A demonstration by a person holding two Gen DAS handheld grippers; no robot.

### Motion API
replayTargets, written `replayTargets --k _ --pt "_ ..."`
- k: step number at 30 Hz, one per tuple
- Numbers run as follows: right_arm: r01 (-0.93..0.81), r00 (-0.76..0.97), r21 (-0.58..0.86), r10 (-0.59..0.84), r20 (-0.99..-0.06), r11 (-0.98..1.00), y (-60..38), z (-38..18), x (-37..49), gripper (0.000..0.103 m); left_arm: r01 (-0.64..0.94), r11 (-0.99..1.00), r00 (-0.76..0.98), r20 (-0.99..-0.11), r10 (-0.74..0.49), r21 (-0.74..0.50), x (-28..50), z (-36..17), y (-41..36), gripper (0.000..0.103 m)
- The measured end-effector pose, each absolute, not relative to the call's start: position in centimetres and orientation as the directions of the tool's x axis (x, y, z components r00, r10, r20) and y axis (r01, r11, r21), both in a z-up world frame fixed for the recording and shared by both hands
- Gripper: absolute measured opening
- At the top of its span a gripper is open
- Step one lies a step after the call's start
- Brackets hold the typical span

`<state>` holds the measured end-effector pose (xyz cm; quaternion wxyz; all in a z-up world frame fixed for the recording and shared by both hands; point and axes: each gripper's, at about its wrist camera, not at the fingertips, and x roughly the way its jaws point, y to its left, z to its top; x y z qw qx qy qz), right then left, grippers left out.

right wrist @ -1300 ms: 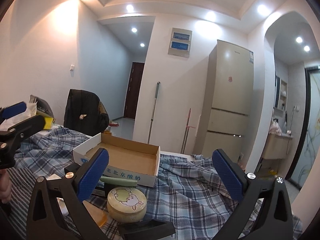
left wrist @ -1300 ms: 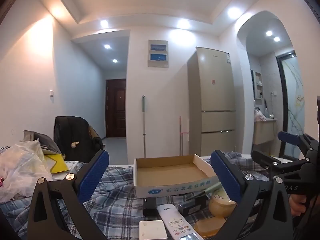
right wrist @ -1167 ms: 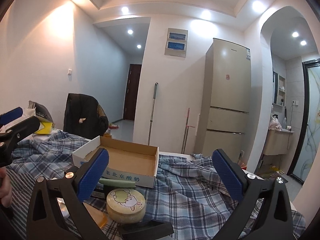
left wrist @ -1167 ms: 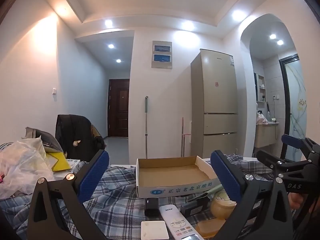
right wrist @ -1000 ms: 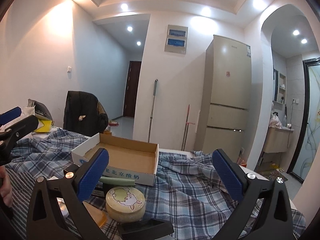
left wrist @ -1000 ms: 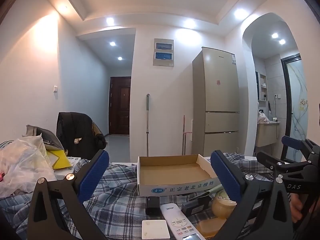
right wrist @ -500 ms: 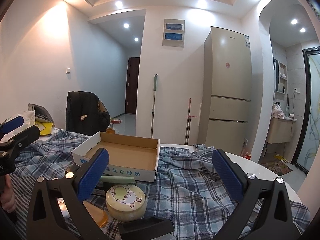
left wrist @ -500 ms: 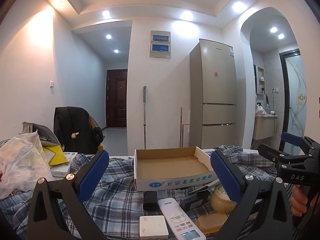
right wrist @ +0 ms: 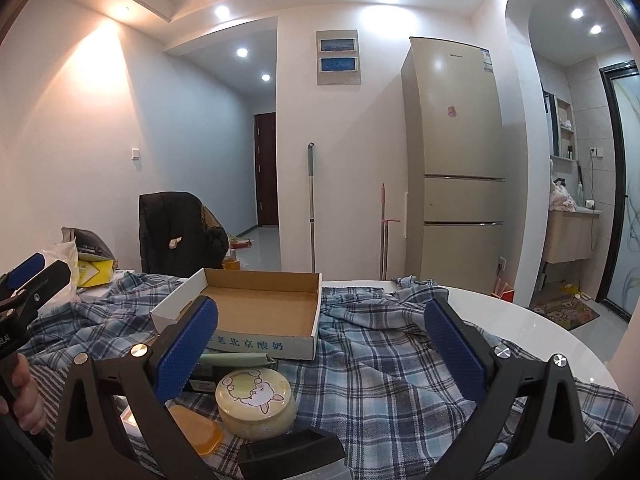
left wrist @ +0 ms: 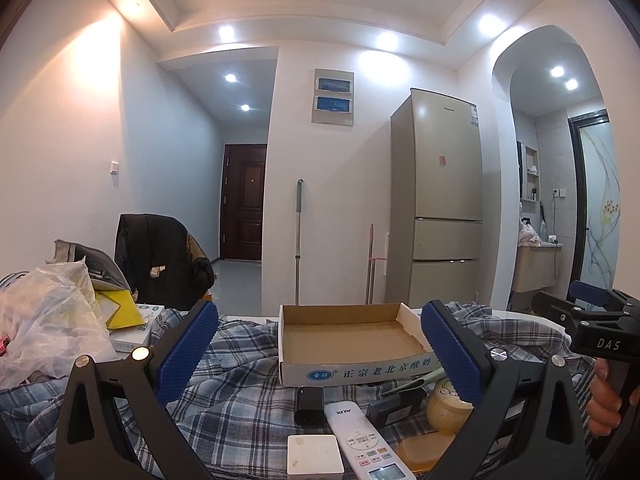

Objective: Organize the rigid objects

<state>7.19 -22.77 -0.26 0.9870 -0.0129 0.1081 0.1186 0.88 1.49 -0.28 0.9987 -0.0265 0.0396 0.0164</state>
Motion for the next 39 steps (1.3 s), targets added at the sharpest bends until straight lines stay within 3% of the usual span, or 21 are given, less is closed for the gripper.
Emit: replayTargets --k 39 --pt "-0.218 0.951 -0.019 0.208 -0.228 0.976 -22.54 -0.57 7.25 0.103 -0.089 0.994 0.99 -0.111 0.082 -0.061 0.48 0.26 1.75 0.103"
